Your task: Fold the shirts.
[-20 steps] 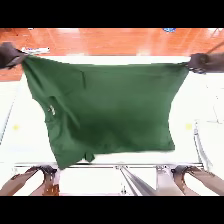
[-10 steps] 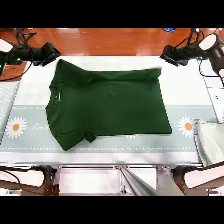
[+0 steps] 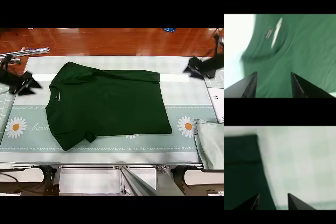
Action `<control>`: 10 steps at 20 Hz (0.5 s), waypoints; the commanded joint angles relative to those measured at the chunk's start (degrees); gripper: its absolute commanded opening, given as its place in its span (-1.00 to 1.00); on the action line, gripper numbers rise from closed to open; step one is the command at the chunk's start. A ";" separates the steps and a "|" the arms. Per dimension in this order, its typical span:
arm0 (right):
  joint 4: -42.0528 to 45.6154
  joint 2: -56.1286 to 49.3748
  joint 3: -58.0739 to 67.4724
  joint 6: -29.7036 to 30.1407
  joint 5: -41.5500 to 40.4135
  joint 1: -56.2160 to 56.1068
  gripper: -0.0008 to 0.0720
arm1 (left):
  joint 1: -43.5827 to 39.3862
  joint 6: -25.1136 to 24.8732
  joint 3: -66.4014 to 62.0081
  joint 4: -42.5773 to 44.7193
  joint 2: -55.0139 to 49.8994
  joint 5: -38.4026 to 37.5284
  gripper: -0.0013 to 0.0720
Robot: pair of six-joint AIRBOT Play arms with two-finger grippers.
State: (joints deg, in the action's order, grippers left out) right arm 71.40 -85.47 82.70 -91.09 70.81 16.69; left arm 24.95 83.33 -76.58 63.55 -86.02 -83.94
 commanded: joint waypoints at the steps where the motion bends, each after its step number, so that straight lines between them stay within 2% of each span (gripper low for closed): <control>1: -1.01 14.80 -24.68 1.40 -8.81 3.23 0.14 | 9.05 -3.54 20.90 -2.08 13.22 3.82 0.43; 3: -8.52 23.89 -38.64 5.81 -13.29 3.61 0.14 | 14.71 -7.52 33.40 -10.62 21.00 7.50 0.43; 4: -11.91 28.35 -44.22 7.26 -14.16 3.61 0.14 | 17.49 -7.74 37.88 -13.20 23.50 7.93 0.43; 7: -18.88 38.29 -53.42 9.35 -13.11 3.54 0.15 | 23.06 -7.89 45.38 -11.56 25.14 7.54 0.43; 10: -19.69 43.15 -54.93 9.68 -9.51 3.54 0.14 | 22.08 -7.89 48.83 -11.06 25.00 7.45 0.43</control>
State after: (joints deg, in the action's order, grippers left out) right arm 55.64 -48.53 32.75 -83.02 59.61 20.10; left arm 45.60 76.20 -33.36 53.04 -62.50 -76.86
